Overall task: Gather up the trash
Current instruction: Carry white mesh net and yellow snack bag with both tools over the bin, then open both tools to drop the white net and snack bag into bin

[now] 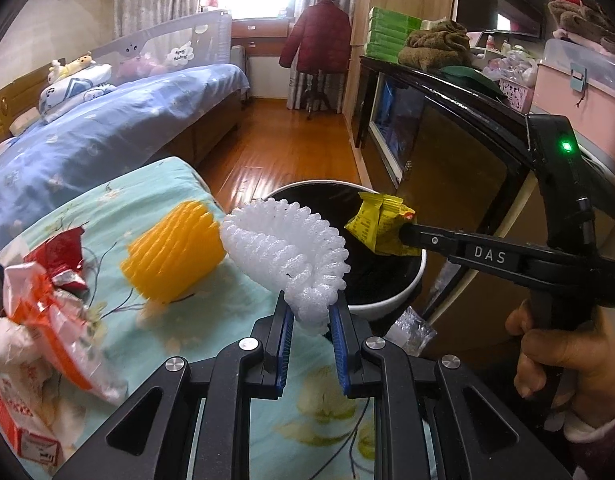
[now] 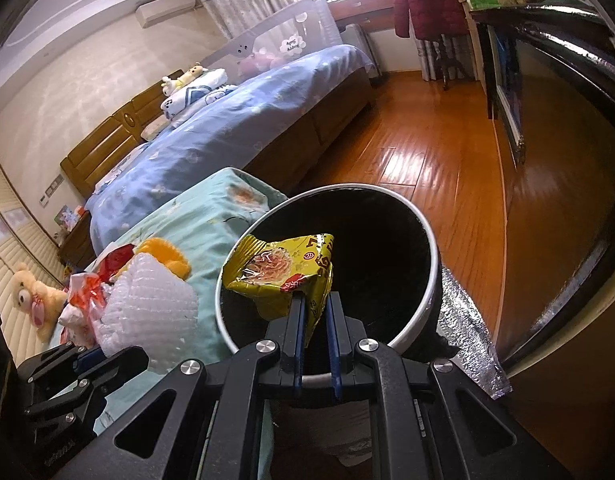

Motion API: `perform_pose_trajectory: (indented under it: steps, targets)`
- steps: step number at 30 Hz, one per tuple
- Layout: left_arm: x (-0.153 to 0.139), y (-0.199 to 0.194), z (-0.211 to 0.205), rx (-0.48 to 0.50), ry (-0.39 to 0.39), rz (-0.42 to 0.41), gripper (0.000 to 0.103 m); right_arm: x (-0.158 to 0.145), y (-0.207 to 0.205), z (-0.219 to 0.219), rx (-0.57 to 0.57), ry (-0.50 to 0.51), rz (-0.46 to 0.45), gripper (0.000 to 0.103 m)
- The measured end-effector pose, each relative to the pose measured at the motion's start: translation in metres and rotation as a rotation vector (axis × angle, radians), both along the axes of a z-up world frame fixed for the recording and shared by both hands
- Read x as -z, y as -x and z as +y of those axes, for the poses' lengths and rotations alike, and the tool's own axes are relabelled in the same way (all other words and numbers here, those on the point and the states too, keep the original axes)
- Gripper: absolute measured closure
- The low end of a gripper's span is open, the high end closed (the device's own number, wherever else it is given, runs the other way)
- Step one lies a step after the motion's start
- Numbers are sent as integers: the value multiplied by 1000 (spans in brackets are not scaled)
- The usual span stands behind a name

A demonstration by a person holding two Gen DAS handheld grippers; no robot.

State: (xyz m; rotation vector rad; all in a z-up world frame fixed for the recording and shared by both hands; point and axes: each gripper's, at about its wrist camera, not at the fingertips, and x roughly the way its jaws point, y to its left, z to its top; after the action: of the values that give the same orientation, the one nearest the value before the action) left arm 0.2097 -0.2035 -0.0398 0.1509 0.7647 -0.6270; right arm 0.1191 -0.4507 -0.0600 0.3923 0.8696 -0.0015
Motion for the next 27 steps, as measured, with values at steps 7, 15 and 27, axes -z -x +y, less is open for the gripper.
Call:
perform_pose_trajectory:
  steps: [7,15,27]
  targets:
    - [4,-15,-17,11,0,14,85,6,-14,-10,4,-3,28,93]
    - [12,-35,-32,8,-1,34,85,15,-28,-21,13,-26,68,92]
    - [17,-44,-31,-48,3,61,45,14,-27,-25,42,-31,69,49]
